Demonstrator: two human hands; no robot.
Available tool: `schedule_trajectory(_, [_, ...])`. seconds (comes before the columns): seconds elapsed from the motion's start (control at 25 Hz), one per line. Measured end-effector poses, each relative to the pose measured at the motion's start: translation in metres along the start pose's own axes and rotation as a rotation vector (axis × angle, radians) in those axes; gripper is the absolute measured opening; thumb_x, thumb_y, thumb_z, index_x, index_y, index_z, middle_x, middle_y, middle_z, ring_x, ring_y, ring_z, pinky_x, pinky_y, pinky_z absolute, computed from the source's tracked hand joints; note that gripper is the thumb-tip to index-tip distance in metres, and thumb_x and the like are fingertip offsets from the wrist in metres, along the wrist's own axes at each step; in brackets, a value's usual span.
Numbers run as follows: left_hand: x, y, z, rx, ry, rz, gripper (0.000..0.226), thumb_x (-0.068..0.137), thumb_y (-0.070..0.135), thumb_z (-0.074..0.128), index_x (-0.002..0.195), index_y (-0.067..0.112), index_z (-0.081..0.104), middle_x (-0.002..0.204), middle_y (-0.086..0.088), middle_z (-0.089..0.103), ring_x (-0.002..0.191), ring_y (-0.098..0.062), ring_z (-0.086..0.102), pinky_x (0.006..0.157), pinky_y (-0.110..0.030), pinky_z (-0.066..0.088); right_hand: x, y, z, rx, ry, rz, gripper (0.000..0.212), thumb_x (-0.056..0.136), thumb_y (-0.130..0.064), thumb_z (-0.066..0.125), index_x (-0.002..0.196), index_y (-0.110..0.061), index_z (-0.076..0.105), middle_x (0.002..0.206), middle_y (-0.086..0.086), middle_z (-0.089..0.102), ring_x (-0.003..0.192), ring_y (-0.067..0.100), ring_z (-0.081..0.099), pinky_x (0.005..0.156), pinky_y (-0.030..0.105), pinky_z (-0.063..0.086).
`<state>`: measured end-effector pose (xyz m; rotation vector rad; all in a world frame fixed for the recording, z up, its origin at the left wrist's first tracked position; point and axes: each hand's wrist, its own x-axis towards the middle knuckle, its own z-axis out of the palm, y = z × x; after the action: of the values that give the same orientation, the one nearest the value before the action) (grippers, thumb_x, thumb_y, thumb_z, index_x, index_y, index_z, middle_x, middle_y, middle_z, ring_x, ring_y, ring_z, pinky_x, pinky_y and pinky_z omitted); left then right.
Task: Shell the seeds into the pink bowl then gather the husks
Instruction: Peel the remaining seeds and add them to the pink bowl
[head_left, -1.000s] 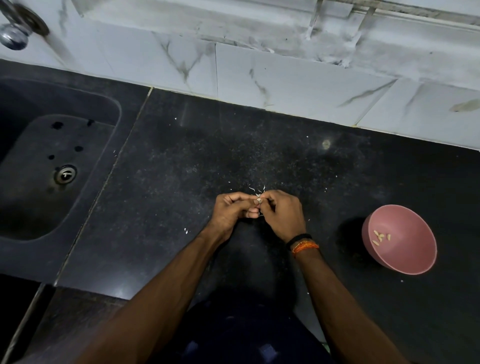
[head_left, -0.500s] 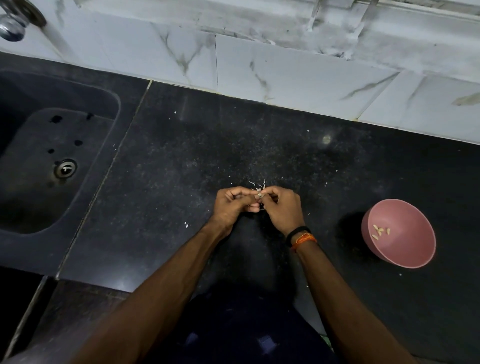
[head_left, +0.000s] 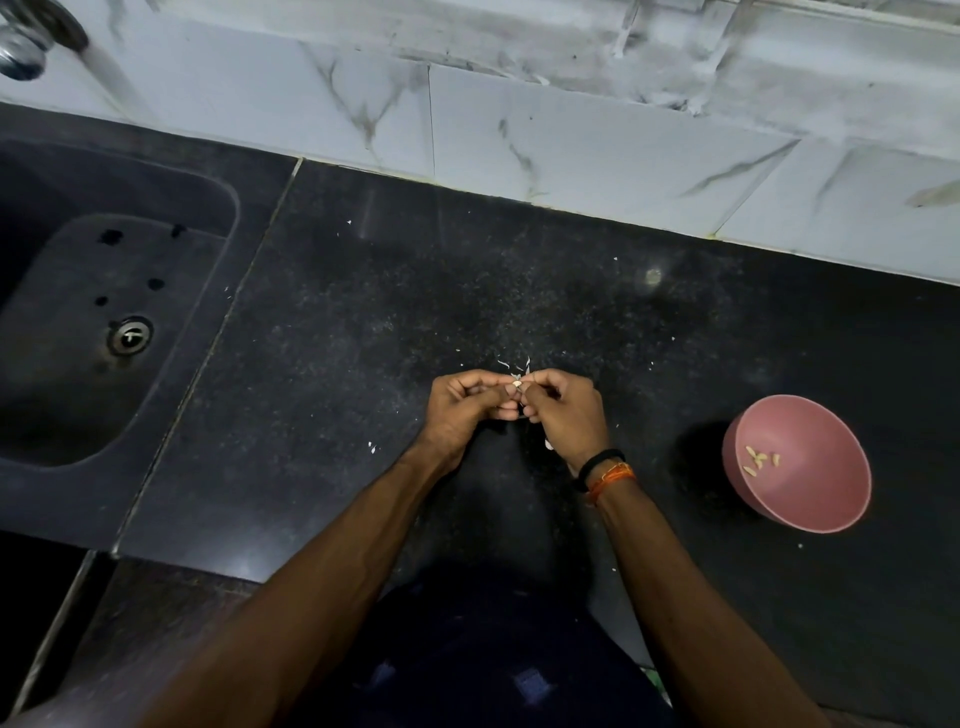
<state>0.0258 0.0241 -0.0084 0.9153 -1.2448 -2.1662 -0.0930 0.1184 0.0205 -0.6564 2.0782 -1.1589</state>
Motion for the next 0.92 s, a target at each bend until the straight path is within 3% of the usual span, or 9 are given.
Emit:
schedule_trajectory(0.28, [0.004, 0.000, 0.000, -0.001, 0.025, -0.055, 0.014, 0.088, -0.011, 0.061, 0.096, -0.006, 0.072, 0.078, -0.018, 0.072, 0.065, -0.017, 0.067, 0.059, -0.024, 0.056, 0.002, 0.004, -0.010, -0.236, -0.012, -0.287, 0.012, 0.094, -0.012, 0.068, 0.101, -0.013, 0.077, 0.096, -0.003, 0.074, 0.088, 0.009, 0.070, 0.083, 0.029, 0.058])
schedule_trajectory(0.48, [0.006, 0.005, 0.000, -0.010, 0.012, -0.106, 0.014, 0.088, -0.010, 0.060, 0.091, -0.006, 0.073, 0.073, -0.015, 0.071, 0.062, -0.015, 0.064, 0.056, -0.021, 0.055, 0.002, 0.003, -0.013, -0.391, 0.003, -0.467, 0.010, 0.092, -0.014, 0.069, 0.099, -0.015, 0.076, 0.093, -0.002, 0.071, 0.084, 0.012, 0.067, 0.077, 0.035, 0.057])
schedule_trajectory(0.72, [0.008, 0.006, -0.002, 0.000, -0.023, -0.146, 0.012, 0.088, -0.008, 0.063, 0.090, -0.005, 0.074, 0.076, -0.015, 0.073, 0.062, -0.016, 0.066, 0.059, -0.022, 0.057, 0.000, 0.004, -0.015, -0.437, -0.001, -0.501, 0.008, 0.092, -0.016, 0.070, 0.098, -0.014, 0.075, 0.092, -0.001, 0.069, 0.081, 0.014, 0.066, 0.074, 0.038, 0.057])
schedule_trajectory(0.92, [0.006, -0.003, -0.008, -0.005, -0.074, -0.077, 0.022, 0.083, -0.012, 0.068, 0.105, -0.010, 0.071, 0.096, -0.026, 0.072, 0.080, -0.026, 0.071, 0.070, -0.027, 0.060, -0.001, 0.004, -0.014, -0.403, 0.027, -0.474, 0.005, 0.091, -0.016, 0.071, 0.095, -0.015, 0.075, 0.090, -0.003, 0.070, 0.080, 0.013, 0.066, 0.074, 0.033, 0.056])
